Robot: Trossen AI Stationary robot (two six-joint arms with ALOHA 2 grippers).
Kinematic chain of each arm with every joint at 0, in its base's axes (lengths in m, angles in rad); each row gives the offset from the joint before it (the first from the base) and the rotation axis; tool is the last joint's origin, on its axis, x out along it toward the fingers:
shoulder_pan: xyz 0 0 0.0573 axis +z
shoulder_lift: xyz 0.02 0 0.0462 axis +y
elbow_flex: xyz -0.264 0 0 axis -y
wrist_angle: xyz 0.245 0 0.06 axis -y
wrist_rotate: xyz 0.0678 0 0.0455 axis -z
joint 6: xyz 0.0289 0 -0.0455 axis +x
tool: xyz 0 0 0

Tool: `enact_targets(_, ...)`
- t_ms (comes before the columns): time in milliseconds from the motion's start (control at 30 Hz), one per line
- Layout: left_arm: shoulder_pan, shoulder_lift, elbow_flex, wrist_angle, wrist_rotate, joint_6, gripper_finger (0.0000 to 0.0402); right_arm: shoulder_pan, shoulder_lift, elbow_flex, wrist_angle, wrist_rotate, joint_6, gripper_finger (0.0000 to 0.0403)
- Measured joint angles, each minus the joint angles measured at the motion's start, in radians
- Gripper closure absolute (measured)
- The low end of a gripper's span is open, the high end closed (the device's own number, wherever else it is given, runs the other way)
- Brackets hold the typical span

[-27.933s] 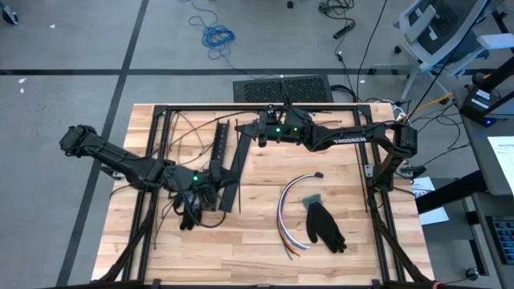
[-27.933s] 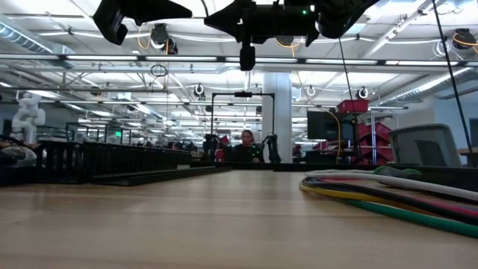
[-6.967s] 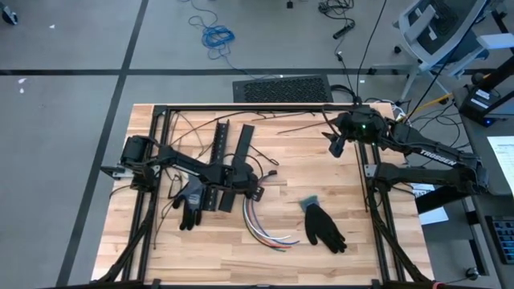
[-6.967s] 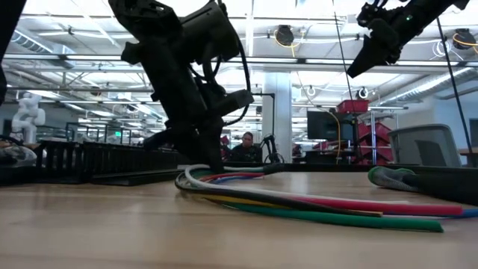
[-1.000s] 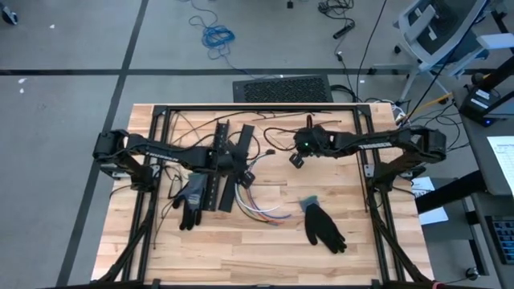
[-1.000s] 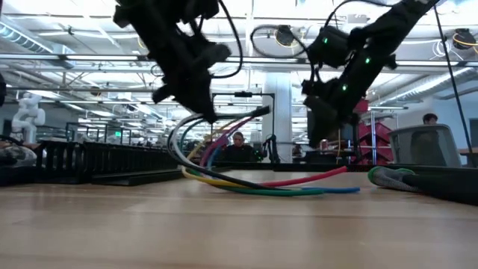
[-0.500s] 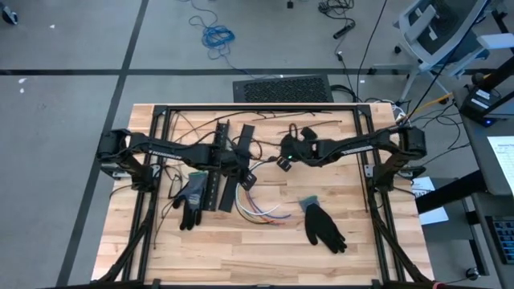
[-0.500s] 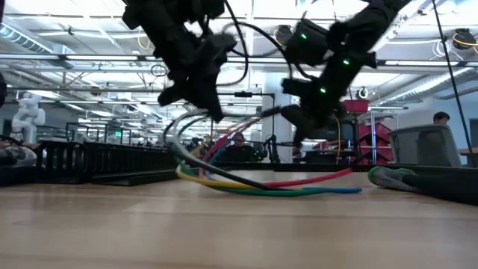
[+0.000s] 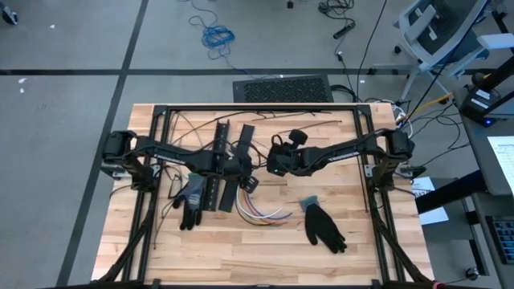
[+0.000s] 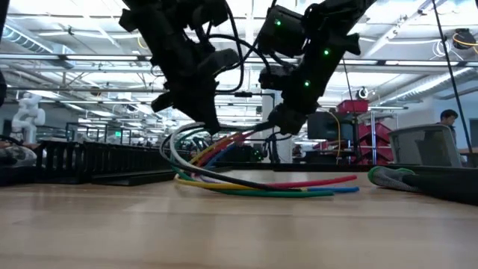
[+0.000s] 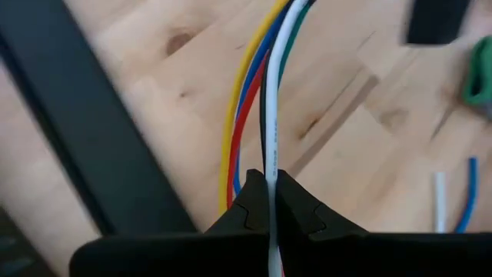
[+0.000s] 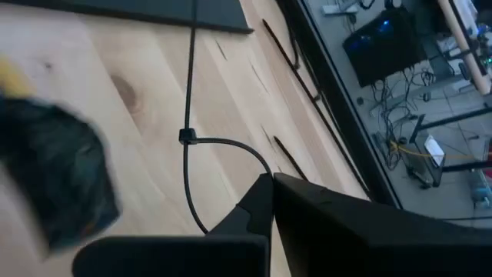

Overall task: Ziptie cables
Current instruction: Wrap the cable wires with the black ziptie

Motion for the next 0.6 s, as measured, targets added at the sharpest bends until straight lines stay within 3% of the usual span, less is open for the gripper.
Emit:
enact_targets(167, -0.001, 0.012, 0.0, 0.071, -0.007, -0.044, 0.0398, 0.01, 0.0, 0.001, 0.047, -0.005, 0.006, 0.0403)
enact_targets(333, 0.003, 0.012, 0.0, 0.072, -0.108, -0.069, 0.0398, 0.034, 0.0, 0.004, 0.045, -0.021, 0.014, 0.0403)
enact_targets(600, 0.006, 0.04, 0.001, 0.052, -0.126, -0.118, 0.0398, 0.05, -0.005, 0.004, 0.005, -0.018, 0.05, 0.0403)
